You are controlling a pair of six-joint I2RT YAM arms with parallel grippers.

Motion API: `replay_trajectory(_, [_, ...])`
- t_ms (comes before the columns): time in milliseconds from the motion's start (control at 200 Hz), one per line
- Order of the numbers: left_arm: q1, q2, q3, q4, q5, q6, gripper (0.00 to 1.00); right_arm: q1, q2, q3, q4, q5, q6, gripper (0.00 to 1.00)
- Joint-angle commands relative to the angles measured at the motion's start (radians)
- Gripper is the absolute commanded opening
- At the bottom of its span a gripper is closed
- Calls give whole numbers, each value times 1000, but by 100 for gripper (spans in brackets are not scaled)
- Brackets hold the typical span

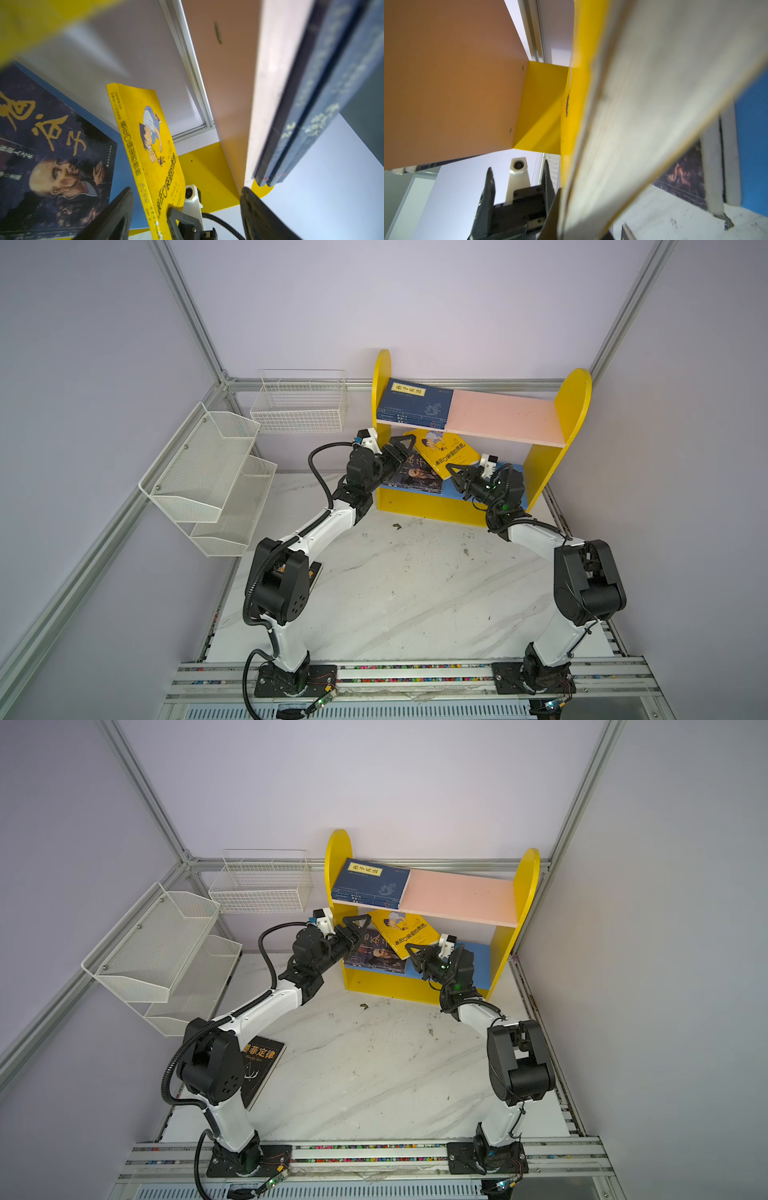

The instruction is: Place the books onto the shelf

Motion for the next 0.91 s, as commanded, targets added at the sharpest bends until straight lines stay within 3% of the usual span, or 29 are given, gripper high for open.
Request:
replay_trajectory(0, [34, 7, -18, 18, 163, -4, 80, -30, -73, 53, -26, -216, 6, 15])
replay_trajectory(185, [39, 19, 23, -49, 211, 33, 79, -64, -116, 95, -138, -276, -66, 15])
replay_trajectory(390, [39, 23, 56, -181, 174, 67, 77, -63, -131, 113, -179, -311, -95, 15])
replay_trajectory(490, [41, 24, 44, -149, 165, 57, 74, -63, -140, 122, -264, -311, -160, 16])
replay_trajectory(900, [39, 92, 112, -99, 157, -2, 45, -64, -121, 158, -387, -329, -270, 16])
